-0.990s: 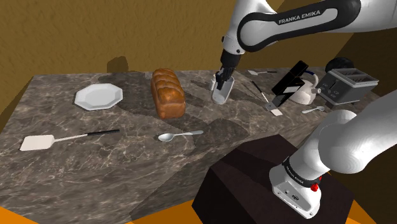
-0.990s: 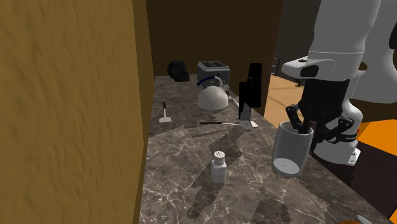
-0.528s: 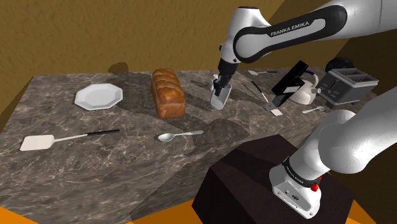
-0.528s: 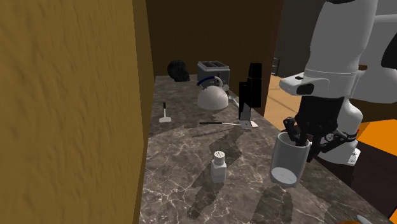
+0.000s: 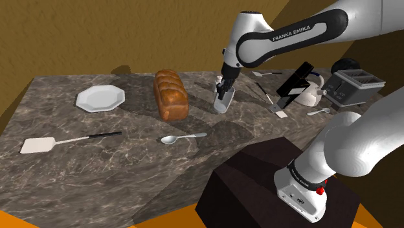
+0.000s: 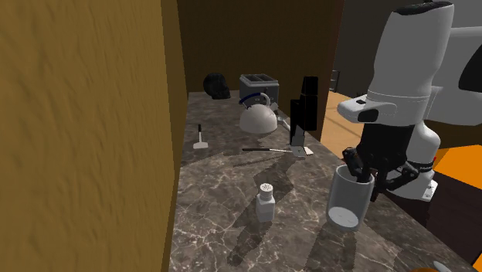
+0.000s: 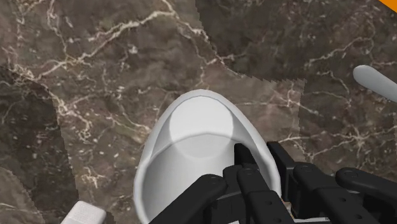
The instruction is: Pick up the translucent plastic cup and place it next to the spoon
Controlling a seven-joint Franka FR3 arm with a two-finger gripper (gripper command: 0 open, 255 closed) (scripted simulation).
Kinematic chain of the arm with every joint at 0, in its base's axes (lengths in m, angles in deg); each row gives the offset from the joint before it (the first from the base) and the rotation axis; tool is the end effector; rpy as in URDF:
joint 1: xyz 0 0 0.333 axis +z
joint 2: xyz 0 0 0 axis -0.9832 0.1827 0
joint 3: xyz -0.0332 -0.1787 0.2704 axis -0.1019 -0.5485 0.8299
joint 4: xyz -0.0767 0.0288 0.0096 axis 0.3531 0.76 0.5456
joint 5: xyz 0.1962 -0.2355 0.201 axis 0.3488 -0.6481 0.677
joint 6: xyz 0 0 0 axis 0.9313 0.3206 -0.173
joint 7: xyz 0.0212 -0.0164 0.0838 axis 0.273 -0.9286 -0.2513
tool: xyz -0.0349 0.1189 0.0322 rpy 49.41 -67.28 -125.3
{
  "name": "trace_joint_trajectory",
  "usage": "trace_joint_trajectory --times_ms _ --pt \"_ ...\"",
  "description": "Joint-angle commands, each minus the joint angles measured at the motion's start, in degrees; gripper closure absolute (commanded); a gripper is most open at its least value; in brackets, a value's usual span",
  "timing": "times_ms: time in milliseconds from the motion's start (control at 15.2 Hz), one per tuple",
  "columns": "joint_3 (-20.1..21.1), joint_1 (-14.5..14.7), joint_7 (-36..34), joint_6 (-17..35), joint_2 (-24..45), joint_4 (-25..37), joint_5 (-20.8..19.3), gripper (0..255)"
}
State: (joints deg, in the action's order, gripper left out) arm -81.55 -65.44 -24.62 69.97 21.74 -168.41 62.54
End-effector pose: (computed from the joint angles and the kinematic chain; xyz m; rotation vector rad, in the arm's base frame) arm 0.4248 0.0792 0.3853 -3.0928 -0.3571 0.0015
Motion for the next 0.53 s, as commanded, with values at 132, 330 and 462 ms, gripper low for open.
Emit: trace_joint_trajectory --times_ms 132,330,462 --pt "0.00 0.00 0.01 0.01 0.00 0.02 0.00 0" --pt "0.00 0.00 0.01 0.01 0.00 0.02 0.00 0" --pt "0.01 -0.08 -0.14 -4.15 -2.05 2.14 -0.20 0"
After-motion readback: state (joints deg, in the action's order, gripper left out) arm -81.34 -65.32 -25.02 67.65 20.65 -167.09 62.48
